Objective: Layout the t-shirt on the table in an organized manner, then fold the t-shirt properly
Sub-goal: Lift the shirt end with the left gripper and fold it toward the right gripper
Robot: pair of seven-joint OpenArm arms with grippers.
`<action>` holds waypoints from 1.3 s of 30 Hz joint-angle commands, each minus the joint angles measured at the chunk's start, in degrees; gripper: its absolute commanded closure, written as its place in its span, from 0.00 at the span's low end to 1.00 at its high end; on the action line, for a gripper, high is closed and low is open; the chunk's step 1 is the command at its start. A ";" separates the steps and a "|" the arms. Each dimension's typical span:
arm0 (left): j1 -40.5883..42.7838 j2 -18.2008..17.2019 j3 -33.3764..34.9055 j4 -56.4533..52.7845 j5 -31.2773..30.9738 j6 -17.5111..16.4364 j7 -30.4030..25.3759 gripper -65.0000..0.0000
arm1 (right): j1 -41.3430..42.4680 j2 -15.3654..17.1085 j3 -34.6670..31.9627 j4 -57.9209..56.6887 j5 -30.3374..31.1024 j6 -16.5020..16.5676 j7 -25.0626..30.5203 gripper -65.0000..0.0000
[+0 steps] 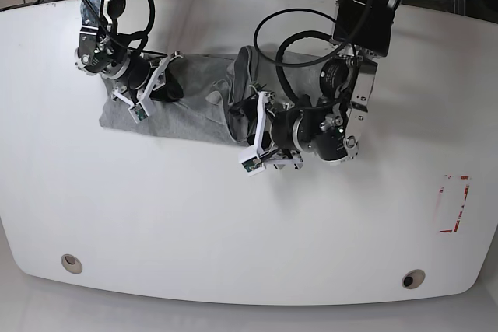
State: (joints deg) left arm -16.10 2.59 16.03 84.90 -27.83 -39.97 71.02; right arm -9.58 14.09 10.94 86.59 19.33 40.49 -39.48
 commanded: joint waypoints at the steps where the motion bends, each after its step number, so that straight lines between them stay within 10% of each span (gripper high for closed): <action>1: -2.58 1.50 -0.34 -3.01 1.68 -0.03 -1.18 0.39 | -0.75 0.11 -0.26 -0.39 -3.38 -0.49 -5.22 0.87; 20: -3.81 6.41 -0.69 0.59 -2.98 -0.03 -1.18 0.39 | -0.75 0.11 -0.26 -0.39 -3.29 -0.49 -5.57 0.87; 39: -3.55 -2.99 -0.52 0.33 -2.71 -0.03 -1.53 0.39 | -0.75 0.11 -0.26 -0.39 -3.20 -0.49 -5.57 0.87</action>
State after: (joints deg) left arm -18.26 -0.67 15.51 85.12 -29.30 -39.92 70.81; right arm -9.58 13.89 10.90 86.59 19.59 40.49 -39.64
